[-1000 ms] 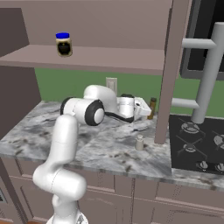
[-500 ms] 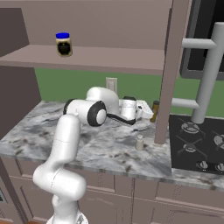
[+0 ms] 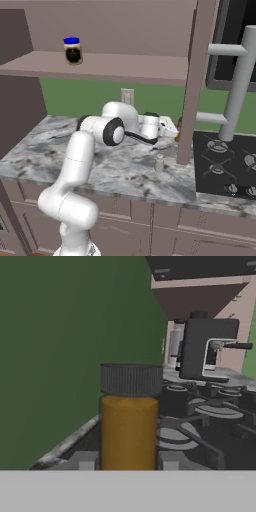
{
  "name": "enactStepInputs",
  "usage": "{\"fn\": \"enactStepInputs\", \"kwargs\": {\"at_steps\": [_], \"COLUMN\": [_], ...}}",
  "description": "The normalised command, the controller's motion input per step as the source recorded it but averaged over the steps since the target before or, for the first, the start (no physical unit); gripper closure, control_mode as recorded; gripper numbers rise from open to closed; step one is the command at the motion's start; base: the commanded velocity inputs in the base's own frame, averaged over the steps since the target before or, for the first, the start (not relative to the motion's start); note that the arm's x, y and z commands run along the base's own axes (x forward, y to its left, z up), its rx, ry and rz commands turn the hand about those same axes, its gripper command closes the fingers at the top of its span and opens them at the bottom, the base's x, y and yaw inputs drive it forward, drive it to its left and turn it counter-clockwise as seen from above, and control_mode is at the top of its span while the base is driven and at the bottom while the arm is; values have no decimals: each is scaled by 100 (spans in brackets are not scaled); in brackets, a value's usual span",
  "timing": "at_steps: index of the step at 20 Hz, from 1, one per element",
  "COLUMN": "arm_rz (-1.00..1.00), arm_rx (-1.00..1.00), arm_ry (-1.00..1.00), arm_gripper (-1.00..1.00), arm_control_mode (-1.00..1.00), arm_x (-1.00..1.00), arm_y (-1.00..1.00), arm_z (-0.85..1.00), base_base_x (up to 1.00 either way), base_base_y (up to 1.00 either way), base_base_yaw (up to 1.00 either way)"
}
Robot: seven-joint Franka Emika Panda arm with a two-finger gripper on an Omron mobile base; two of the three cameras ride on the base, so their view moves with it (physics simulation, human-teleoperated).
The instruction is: Collect the turmeric, mayonnaise, and shaker from the cabinet and place them next to the stove.
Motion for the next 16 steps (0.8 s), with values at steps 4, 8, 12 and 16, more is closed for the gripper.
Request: {"fn": "enactStepInputs", "kwargs": {"at_steps": [4, 8, 12, 16], "arm_rz": [-1, -1, 0, 0], "arm_rx": [-2, -4, 0, 0], "arm_ry": [-23, -22, -21, -18], "arm_gripper": [100, 100, 100, 100], "arm_control_mode": [-100, -100, -100, -100], "arm_x": [-20, -16, -30, -38], "arm_y": [-24, -18, -1, 0], "arm_z": [-76, -82, -79, -92], "base_base_x": [0, 0, 0, 0], "base_base_y": [0, 0, 0, 0], "base_base_yaw": [0, 0, 0, 0]}}
